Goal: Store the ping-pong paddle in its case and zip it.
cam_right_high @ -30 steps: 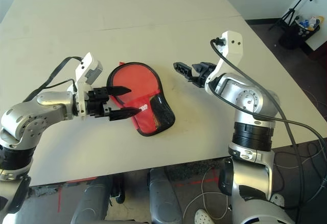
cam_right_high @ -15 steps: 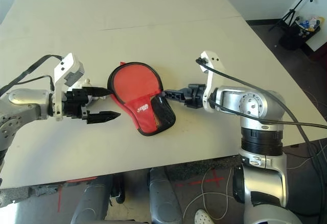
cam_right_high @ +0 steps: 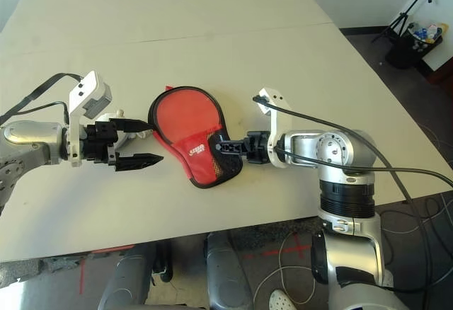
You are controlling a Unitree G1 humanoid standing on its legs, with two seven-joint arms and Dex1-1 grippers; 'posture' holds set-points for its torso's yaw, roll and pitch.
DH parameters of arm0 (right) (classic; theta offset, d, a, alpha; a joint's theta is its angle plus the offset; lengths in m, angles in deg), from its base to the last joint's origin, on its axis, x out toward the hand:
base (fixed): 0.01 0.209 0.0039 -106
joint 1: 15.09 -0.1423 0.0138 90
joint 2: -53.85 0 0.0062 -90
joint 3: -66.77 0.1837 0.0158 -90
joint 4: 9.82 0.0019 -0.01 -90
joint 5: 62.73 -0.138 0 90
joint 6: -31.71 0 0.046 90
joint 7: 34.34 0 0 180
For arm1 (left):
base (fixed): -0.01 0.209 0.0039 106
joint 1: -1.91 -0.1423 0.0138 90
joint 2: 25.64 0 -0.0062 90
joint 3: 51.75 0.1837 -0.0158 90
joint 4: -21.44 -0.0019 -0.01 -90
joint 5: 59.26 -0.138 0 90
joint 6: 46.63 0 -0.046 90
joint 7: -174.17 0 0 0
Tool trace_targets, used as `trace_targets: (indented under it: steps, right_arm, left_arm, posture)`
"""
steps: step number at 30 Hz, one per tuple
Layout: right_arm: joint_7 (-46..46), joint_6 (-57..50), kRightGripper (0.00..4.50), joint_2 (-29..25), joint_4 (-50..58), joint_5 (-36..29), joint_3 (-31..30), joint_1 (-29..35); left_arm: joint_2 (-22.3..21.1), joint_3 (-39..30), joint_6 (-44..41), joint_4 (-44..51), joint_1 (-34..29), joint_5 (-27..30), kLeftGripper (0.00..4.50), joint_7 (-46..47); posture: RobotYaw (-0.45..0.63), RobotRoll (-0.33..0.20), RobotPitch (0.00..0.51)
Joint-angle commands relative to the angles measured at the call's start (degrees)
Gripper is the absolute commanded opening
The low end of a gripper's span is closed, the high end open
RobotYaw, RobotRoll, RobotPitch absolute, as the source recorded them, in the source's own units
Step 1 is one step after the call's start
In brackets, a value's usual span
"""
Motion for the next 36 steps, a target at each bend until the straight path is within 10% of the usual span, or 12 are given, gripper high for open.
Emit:
trace_targets:
  steps: [1, 5, 36]
  right_arm:
    - [1.0, -3.0, 1.05, 1.3, -2.1, 0.7, -0.6, 1.0]
    - [2.1, -4.8, 0.02, 2.8, -2.3, 0.6, 1.3, 1.7]
    - [-0.4, -4.9, 0.02, -9.9, 15.1, -14.7, 3.8, 20.0]
  left_arm:
    - [-0.7, 0.0, 0.5, 0.4, -1.0, -0.3, 4.50, -0.7]
    - [-0.6, -0.1, 0.8, 0.3, -1.2, -0.4, 4.50, -0.6]
    - [0.1, 0.3, 1.3, -0.3, -1.7, -0.8, 4.50, -1.3]
  posture:
    - [-0.08, 0.000, 0.247]
    - [-0.08, 0.000, 0.245]
    - [-0.09, 0.000, 0.250]
